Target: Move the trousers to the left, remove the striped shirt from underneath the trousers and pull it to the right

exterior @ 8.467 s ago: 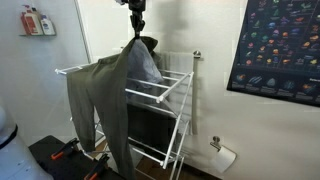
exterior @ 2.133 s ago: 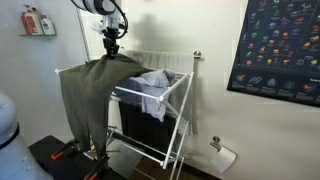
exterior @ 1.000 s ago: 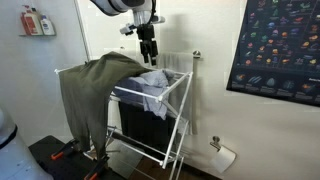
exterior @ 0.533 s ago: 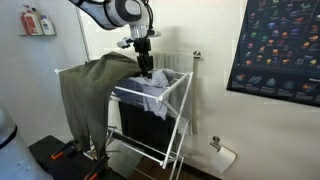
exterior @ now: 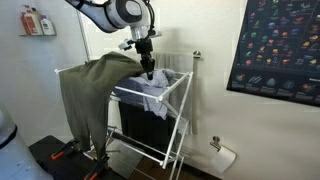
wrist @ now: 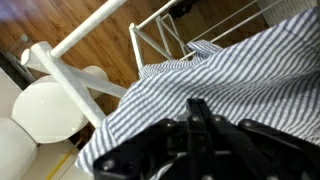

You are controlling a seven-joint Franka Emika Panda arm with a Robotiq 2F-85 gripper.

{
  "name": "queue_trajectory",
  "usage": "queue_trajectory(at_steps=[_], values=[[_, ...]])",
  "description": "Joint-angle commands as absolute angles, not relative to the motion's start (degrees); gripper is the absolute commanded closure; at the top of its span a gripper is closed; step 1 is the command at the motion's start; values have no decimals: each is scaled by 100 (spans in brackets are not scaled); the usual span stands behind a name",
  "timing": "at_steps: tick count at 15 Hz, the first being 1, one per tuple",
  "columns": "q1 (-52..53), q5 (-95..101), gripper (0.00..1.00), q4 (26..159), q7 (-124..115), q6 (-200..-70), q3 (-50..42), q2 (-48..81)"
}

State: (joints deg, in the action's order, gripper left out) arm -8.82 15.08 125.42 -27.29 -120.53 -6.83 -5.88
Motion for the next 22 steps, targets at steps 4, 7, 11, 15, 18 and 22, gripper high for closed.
queue_trajectory(at_steps=[4,7,11,15,18,22], values=[[-888,1466,58,12625,-2681,-11830,-608,-1173],[-960,1590,36,12517,-2741,-11923,-572,-1301],[-1110,1571,6,12537,-2583,-12225,-711,-1173],[-1255,1464,0,12707,-2295,-12593,-954,-840],[-1337,1557,25,12800,-2296,-12938,-1070,-571],[-1330,1501,49,12823,-2339,-13345,-1129,-358]])
